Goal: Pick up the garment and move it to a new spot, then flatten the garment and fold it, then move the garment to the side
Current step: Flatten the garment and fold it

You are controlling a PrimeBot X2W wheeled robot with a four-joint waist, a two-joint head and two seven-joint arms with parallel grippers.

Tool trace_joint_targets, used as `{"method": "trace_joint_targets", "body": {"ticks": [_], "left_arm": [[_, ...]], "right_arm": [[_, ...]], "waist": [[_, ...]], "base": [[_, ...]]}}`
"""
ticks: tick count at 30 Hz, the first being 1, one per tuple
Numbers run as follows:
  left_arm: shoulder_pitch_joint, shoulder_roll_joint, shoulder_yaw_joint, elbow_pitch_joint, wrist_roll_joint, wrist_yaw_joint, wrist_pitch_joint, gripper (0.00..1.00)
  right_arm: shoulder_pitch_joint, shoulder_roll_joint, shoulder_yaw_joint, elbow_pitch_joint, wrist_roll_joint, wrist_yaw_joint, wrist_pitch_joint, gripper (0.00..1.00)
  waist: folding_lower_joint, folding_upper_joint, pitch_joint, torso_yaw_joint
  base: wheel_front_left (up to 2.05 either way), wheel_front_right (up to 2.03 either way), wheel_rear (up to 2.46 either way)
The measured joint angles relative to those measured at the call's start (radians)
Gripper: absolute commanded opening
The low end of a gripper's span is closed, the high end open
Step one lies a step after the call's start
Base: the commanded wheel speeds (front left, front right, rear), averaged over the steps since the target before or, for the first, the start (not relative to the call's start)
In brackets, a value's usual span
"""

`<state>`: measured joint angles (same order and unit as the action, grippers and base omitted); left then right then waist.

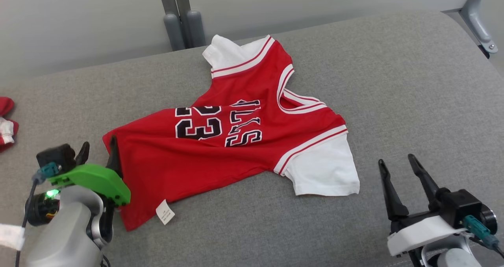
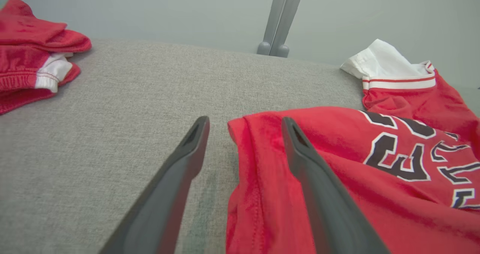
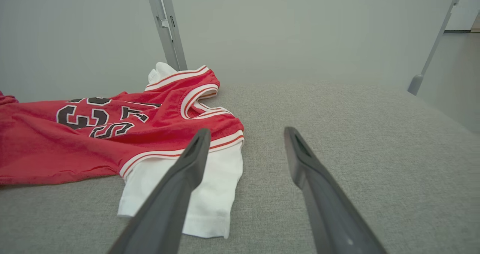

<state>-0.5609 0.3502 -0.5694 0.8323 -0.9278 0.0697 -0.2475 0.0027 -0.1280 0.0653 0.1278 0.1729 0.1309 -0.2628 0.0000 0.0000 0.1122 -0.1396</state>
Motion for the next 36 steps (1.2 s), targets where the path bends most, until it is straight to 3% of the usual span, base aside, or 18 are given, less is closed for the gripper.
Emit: {"method": "trace_joint_targets", "body": {"ticks": [5, 8, 11, 13, 17, 24, 28, 36], "left_arm": [[0.19, -0.002, 0.133, -0.289, 0.118, 0.084, -0.014, 1.0], [0.357, -0.045, 0.236, -0.505, 0.233, 0.12, -0.017, 1.0], [0.522, -0.113, 0.321, -0.664, 0.347, 0.122, -0.017, 1.0], [0.597, -0.141, 0.352, -0.717, 0.431, 0.101, -0.017, 1.0], [0.705, -0.203, 0.4, -0.762, 0.554, 0.016, -0.017, 1.0], [0.765, -0.268, 0.511, -0.769, 0.667, -0.106, -0.017, 1.0], [0.764, -0.284, 0.542, -0.752, 0.694, -0.149, -0.017, 1.0], [0.755, -0.296, 0.575, -0.735, 0.712, -0.181, -0.017, 1.0]], "right_arm": [[0.041, -0.032, -0.059, -0.054, -0.017, 0.0, 0.0, 1.0], [0.056, -0.044, -0.087, -0.073, -0.023, 0.0, 0.0, 1.0], [0.063, -0.048, -0.106, -0.082, -0.026, 0.0, 0.0, 1.0], [0.063, -0.047, -0.107, -0.081, -0.028, 0.0, 0.0, 1.0], [0.066, -0.038, -0.117, -0.078, -0.036, 0.0, 0.0, 1.0], [0.094, -0.007, -0.129, -0.053, -0.043, 0.0, 0.0, 1.0], [0.11, 0.006, -0.13, -0.036, -0.043, 0.0, 0.0, 1.0], [0.109, 0.016, -0.125, -0.028, -0.044, 0.0, 0.0, 1.0]], "waist": [[0.0, 0.0, -0.044, 0.014], [0.0, 0.0, -0.063, 0.037], [0.0, 0.0, -0.082, 0.064], [0.0, 0.0, -0.095, 0.077], [0.0, 0.0, -0.117, 0.104], [0.0, 0.0, -0.144, 0.143], [0.0, 0.0, -0.149, 0.161], [0.0, 0.0, -0.142, 0.163]], "base": [[0.0, 0.0, 0.0], [0.0, 0.0, 0.0], [0.0, 0.0, 0.0], [0.0, 0.0, 0.0], [0.0, 0.0, 0.0], [0.0, 0.0, 0.0], [0.0, 0.0, 0.0], [0.0, 0.0, 0.0]]}}
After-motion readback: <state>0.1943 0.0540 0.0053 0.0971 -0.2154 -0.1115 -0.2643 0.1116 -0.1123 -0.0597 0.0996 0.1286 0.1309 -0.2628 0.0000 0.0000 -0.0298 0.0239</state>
